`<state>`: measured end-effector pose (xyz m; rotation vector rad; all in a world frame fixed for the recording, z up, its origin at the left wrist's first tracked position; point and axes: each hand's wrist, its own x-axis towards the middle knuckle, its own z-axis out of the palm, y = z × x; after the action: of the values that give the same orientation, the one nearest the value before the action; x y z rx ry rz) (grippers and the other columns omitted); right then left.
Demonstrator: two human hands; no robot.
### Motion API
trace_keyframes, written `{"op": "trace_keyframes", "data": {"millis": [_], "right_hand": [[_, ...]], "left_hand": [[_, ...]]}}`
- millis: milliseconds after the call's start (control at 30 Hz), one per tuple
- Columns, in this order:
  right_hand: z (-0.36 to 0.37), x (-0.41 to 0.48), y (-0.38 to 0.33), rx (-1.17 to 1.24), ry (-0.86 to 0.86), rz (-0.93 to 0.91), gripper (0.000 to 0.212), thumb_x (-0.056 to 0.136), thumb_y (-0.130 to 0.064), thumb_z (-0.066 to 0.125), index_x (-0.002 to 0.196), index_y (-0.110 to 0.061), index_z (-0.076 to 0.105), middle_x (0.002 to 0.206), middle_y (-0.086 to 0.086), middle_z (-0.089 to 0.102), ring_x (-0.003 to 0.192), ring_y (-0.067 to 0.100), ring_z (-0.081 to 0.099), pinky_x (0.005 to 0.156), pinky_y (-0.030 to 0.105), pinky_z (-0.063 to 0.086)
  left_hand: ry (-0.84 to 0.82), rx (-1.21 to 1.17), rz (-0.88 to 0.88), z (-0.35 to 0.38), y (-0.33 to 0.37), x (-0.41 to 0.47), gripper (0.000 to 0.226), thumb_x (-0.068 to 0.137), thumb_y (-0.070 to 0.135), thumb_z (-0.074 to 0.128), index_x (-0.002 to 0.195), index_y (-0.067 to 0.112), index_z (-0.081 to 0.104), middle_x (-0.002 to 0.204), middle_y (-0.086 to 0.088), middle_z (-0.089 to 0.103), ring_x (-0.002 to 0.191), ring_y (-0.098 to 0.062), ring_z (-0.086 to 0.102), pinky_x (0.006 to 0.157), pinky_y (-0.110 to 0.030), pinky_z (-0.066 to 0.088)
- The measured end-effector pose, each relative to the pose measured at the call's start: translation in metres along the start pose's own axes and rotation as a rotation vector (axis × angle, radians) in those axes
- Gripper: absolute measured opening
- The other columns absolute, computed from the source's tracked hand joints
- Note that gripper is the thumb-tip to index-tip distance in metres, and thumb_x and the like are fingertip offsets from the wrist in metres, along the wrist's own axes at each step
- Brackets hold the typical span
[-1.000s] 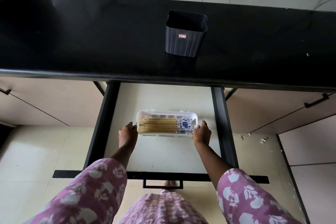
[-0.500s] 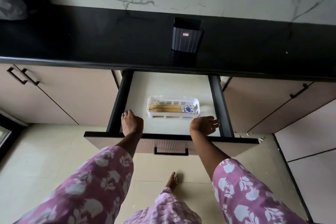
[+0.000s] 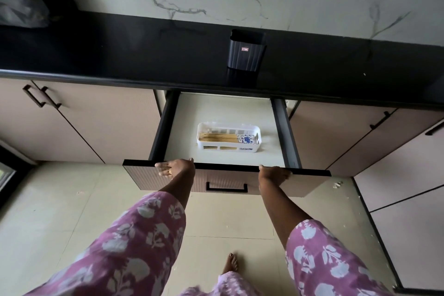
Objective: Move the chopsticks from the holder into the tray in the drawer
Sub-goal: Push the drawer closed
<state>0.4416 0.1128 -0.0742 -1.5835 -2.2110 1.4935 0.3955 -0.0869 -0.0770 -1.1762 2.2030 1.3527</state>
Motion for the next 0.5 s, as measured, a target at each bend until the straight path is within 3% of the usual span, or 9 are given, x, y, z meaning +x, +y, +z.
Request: {"op": "trace_keyframes", "data": {"millis": [233,367,500], "right_hand": [[0.006,0.02,-0.029,-0.101,-0.007,-0.043,0.073,0.092,-0.014,0.057,0.137,0.023,0.012,0.148,0.037,0.017,0.141,0.04,0.022,0.113,0.034,0.024],[0.022,0.037,-0.049,0.012,-0.009,-0.054,0.082,0.089,-0.01,0.061,0.14,0.018,0.003,0.151,0.034,0.012,0.143,0.039,0.016,0.114,0.034,0.02],[0.042,0.053,-0.075,0.155,-0.011,-0.024,0.09,0.088,-0.007,0.061,0.143,0.012,-0.007,0.154,0.03,0.003,0.142,0.04,0.019,0.115,0.039,0.025]], "left_hand": [[0.027,-0.076,-0.06,0.01,0.029,0.012,0.103,0.089,0.03,0.063,0.145,-0.006,-0.016,0.156,-0.024,-0.009,0.147,-0.032,-0.003,0.117,-0.04,0.008],[0.039,-0.081,-0.018,0.019,0.054,0.028,0.103,0.089,0.031,0.062,0.144,-0.006,-0.017,0.156,-0.024,-0.01,0.146,-0.034,-0.003,0.116,-0.042,0.014],[0.034,-0.076,0.005,0.027,0.082,0.049,0.097,0.091,0.04,0.056,0.146,-0.007,-0.009,0.155,-0.029,0.001,0.145,-0.037,0.007,0.115,-0.045,0.018]]}}
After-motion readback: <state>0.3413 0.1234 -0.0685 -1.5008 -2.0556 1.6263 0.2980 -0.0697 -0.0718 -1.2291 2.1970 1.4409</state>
